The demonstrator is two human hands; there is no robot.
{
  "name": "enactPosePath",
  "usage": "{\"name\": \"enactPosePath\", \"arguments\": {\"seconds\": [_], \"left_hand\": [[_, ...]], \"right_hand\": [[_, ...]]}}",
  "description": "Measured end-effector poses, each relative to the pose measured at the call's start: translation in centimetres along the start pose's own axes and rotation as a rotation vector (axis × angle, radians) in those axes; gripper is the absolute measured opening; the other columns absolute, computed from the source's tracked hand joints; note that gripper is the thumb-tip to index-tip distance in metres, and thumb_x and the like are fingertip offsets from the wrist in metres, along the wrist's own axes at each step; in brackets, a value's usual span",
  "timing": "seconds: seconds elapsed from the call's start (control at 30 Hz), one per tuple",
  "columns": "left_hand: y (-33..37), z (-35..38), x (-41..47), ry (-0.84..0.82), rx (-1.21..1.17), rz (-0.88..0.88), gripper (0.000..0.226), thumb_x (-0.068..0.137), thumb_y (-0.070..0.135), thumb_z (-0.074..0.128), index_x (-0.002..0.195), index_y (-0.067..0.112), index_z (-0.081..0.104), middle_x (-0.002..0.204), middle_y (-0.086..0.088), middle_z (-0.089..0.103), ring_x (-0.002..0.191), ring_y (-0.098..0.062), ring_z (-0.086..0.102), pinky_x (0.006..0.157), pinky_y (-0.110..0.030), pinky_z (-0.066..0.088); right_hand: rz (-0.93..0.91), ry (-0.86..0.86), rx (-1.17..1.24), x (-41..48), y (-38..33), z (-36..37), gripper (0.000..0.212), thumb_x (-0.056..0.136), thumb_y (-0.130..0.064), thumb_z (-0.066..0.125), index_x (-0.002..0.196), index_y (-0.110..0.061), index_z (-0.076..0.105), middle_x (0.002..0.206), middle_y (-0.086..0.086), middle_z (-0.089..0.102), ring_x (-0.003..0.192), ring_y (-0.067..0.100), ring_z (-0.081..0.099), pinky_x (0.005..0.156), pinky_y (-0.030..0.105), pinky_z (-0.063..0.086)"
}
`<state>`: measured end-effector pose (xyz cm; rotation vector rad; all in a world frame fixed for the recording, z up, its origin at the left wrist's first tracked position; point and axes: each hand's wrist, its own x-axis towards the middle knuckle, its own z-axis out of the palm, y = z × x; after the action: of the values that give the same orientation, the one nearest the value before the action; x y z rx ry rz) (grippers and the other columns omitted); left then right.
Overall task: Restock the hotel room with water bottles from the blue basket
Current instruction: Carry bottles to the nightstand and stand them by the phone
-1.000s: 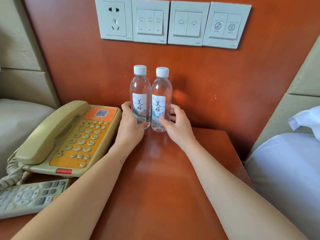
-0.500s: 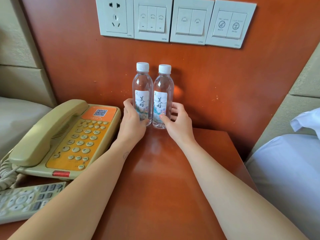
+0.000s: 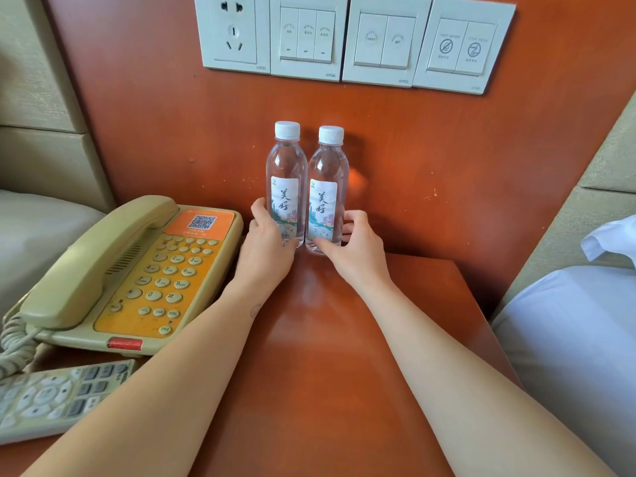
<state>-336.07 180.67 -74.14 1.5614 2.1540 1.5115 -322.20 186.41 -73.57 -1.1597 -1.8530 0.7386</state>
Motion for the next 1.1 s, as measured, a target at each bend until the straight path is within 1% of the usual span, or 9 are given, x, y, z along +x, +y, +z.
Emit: {"name": "enactPosePath", "arguments": {"seconds": [0.1,0.2,0.33,0.5,0.6,0.67,0.8,0.93,1.1], "left_hand": [[0.05,-0.11,0.07,0.008,0.023,0.011,0.060,0.085,0.012,0.073,0.130,0.009,0.034,0.121,-0.012,0.058,0.113,-0.032,0.054,0.087,-0.046,0.049],[0.12,-0.15,0.11,0.016,0.031,0.022,0.057,0.084,0.012,0.074,0.125,0.009,0.035,0.118,-0.011,0.059,0.111,-0.032,0.055,0.084,-0.046,0.049],[0.08,-0.04,0.06,0.001,0.045,0.034,0.060,0.083,0.014,0.076,0.126,0.011,0.034,0.119,-0.009,0.059,0.112,-0.031,0.055,0.084,-0.043,0.048],[-0.10,0.12,0.06,-0.005,0.060,0.049,0.061,0.083,0.018,0.075,0.127,0.012,0.034,0.117,-0.007,0.059,0.111,-0.031,0.055,0.076,-0.035,0.041],[0.00,0.09,0.06,-0.019,0.073,0.045,0.062,0.084,0.021,0.075,0.128,0.013,0.033,0.116,-0.008,0.058,0.106,-0.032,0.057,0.077,-0.038,0.047],[0.06,0.12,0.01,-0.023,0.079,0.054,0.061,0.084,0.021,0.074,0.128,0.013,0.032,0.114,-0.004,0.056,0.105,-0.032,0.057,0.077,-0.042,0.049],[-0.04,0.18,-0.03,-0.027,0.083,0.059,0.062,0.084,0.021,0.074,0.129,0.012,0.032,0.118,-0.008,0.058,0.110,-0.031,0.055,0.074,-0.036,0.041],[-0.01,0.12,0.05,-0.038,0.066,0.034,0.063,0.084,0.020,0.074,0.130,0.014,0.033,0.119,-0.010,0.058,0.108,-0.031,0.056,0.075,-0.034,0.041],[0.14,-0.04,0.03,-0.051,0.075,0.034,0.062,0.084,0.022,0.074,0.130,0.016,0.032,0.119,-0.011,0.058,0.099,-0.033,0.060,0.078,-0.041,0.050]], "right_hand": [[-0.005,0.021,-0.004,-0.02,-0.09,-0.03,0.051,0.077,-0.038,0.080,0.116,-0.023,0.052,0.105,-0.009,0.067,0.102,0.016,0.065,0.089,0.043,0.052],[-0.007,0.037,0.002,-0.08,-0.18,-0.07,0.049,0.077,-0.035,0.081,0.116,-0.023,0.053,0.102,-0.011,0.065,0.103,0.017,0.065,0.090,0.044,0.052],[-0.012,0.059,0.016,-0.27,-0.22,-0.22,0.046,0.078,-0.031,0.081,0.113,-0.022,0.054,0.097,-0.013,0.062,0.100,0.017,0.065,0.090,0.044,0.051],[0.004,0.072,0.024,-0.39,-0.38,-0.41,0.049,0.077,-0.030,0.082,0.118,-0.021,0.057,0.101,-0.011,0.065,0.099,0.016,0.067,0.090,0.043,0.052],[0.014,0.081,0.030,-0.39,-0.35,-0.43,0.050,0.077,-0.029,0.082,0.119,-0.021,0.057,0.107,-0.007,0.068,0.100,0.017,0.067,0.091,0.043,0.052],[0.019,0.084,0.032,-0.41,-0.34,-0.48,0.050,0.077,-0.029,0.082,0.119,-0.021,0.056,0.104,-0.009,0.066,0.100,0.017,0.067,0.091,0.043,0.052],[0.016,0.084,0.026,-0.45,-0.40,-0.46,0.050,0.077,-0.029,0.082,0.120,-0.021,0.056,0.104,-0.008,0.066,0.100,0.017,0.067,0.091,0.044,0.052],[0.024,0.082,0.027,-0.53,-0.46,-0.51,0.051,0.078,-0.027,0.082,0.122,-0.021,0.056,0.106,-0.008,0.066,0.101,0.018,0.067,0.091,0.044,0.052],[0.027,0.077,0.031,-0.59,-0.48,-0.59,0.051,0.079,-0.025,0.081,0.124,-0.020,0.056,0.106,-0.008,0.066,0.101,0.018,0.067,0.092,0.044,0.052]]}}
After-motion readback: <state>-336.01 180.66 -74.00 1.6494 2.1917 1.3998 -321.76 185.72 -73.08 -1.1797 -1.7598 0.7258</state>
